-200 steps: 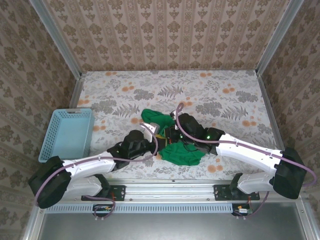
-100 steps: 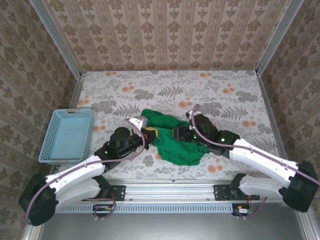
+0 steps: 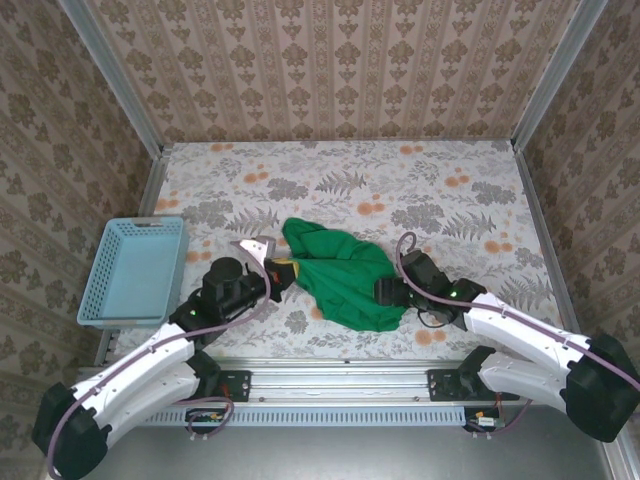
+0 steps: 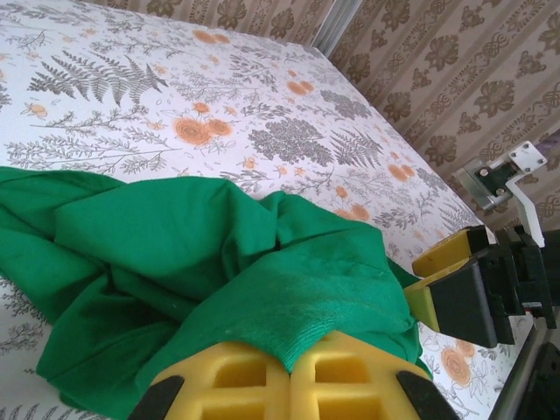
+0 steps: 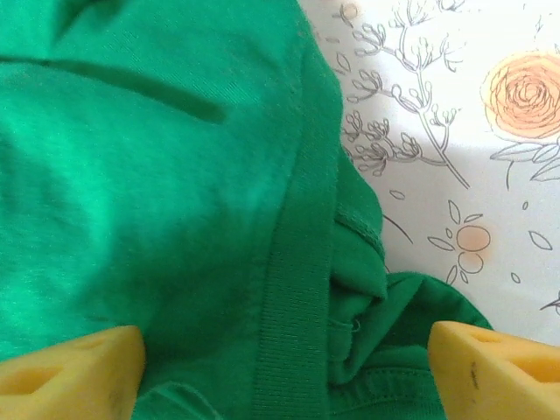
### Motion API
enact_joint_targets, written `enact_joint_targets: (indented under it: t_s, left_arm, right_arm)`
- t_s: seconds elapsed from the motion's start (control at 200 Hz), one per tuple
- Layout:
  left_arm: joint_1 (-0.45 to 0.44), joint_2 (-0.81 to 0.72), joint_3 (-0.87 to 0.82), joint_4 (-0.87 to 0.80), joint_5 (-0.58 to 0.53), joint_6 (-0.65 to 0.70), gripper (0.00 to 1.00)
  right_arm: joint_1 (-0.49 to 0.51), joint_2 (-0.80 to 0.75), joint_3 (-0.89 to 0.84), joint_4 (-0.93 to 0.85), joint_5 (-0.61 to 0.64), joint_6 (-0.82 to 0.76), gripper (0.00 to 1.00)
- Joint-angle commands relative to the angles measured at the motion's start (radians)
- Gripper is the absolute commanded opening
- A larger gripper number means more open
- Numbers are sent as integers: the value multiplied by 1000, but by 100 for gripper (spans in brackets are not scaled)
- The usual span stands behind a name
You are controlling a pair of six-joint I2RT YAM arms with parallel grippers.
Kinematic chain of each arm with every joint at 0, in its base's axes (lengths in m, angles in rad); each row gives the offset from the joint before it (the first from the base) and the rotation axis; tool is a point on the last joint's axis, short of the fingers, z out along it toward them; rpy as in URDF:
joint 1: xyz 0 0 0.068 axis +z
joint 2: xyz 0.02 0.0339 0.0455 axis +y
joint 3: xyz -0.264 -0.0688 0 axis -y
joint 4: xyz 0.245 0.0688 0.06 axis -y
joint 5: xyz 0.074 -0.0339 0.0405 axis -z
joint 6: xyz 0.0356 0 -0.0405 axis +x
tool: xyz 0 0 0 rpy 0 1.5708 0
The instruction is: Fold the inside-out t-shirt
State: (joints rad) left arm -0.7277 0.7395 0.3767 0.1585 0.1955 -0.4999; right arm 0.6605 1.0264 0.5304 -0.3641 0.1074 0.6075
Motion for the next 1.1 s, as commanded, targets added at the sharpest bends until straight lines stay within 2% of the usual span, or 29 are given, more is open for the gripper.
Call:
enact_joint_targets:
  t_s: [0.0,0.12,0.175,0.285,0.37,0.45,0.515,0.585,0.66,0.71,0.76,0.85,0.9,0.995,1.095]
  left_arm:
    - [13,-11,16,-30,5,28,0]
    - [18,-10,31,-56,-14,35,0]
    - [19,-5,44,-77,-25,44,0]
    - [24,34,85,-121,-34,70,0]
    - [35,118,172,-194,-46,97,0]
    - [46,195,296,-262,-25,131,0]
    - [40,215,380,-264,66,144,0]
    - [-9,174,410,-194,137,157,0]
    - [-83,107,366,-113,81,182,0]
    - [-95,101,333,-107,9,182,0]
    - [-66,146,316,-144,-44,160,0]
    - [18,319,321,-237,-52,89,0]
    - [34,417,347,-299,-48,87,0]
    - [-8,508,401,-370,-53,127,0]
    - [-104,427,421,-327,-17,195,0]
  right_arm:
    - [-6,-17,-30,47,-80,37,77]
    - [-6,-12,-33,89,-138,63,59]
    - [-6,-14,-25,86,-137,65,47]
    - [-6,-45,22,19,-81,52,17]
    - [-7,-112,132,-115,21,12,0]
    - [-12,-188,292,-288,168,-51,0]
    - [-16,-244,461,-386,254,-115,0]
    - [-16,-281,614,-426,254,-167,0]
    - [-15,-300,702,-428,204,-178,0]
    - [-15,-306,702,-414,173,-172,0]
    - [-13,-301,662,-392,162,-157,0]
    - [-13,-268,531,-341,153,-120,0]
    - [-13,-234,462,-316,144,-89,0]
    - [-11,-156,385,-267,104,-56,0]
    - [9,-128,417,-270,91,-82,0]
